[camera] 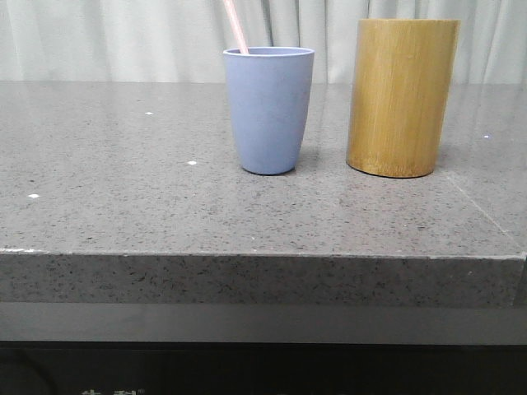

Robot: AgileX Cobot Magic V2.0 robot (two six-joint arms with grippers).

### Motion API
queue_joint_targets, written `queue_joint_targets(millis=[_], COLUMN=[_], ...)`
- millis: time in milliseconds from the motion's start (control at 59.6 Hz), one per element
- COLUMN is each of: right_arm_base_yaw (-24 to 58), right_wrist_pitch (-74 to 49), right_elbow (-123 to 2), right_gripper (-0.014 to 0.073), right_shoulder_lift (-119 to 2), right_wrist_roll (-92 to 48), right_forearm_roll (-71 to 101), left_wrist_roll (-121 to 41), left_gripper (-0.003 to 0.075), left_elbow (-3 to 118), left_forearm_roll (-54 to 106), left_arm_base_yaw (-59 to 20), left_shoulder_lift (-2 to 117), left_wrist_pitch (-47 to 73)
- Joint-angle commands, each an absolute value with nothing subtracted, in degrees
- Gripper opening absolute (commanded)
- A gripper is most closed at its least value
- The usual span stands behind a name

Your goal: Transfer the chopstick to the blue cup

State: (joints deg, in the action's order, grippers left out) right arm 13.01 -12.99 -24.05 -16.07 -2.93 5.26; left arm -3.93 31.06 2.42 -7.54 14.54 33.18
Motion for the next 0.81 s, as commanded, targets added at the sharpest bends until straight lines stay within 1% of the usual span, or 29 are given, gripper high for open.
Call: queue_joint_targets(millis=[0, 403, 470, 621, 721, 788], right_arm_base_yaw=[12.67, 12.67, 12.67, 12.67, 12.67, 12.67], right_wrist_pitch=[-7.98, -7.98, -7.98, -7.98, -7.98, -8.04], right_elbow=[-25.52, -25.52, -25.52, -25.52, -25.52, -25.52], right_gripper=[-0.0112, -0.0112, -0.0112, -0.0112, -0.0112, -0.0112], right_shoulder_lift=[-16.38, -16.38, -16.38, -16.38, -16.38, -16.44], right_wrist_roll=[-3.12, -3.12, -3.12, -3.12, -3.12, -3.12], right_forearm_roll=[4.90, 4.90, 4.90, 4.90, 4.90, 4.90], left_wrist_roll=[-3.34, -3.34, -3.59, -3.59, -3.59, -3.59], left_gripper=[-0.0019, -0.0019, -0.0019, -0.0019, -0.0019, -0.0019], left_elbow=[32.50, 31.76, 30.22, 23.65, 18.28, 15.09], left_forearm_roll=[2.98, 2.98, 2.44, 2.33, 2.33, 2.33], left_arm_base_yaw=[-7.41, -7.41, -6.98, -4.89, -4.16, -4.16], left_shoulder_lift=[15.07, 14.85, 12.57, 3.23, -2.08, -1.43], left_wrist_pitch=[28.40, 27.53, 26.94, 26.51, 21.94, 18.82])
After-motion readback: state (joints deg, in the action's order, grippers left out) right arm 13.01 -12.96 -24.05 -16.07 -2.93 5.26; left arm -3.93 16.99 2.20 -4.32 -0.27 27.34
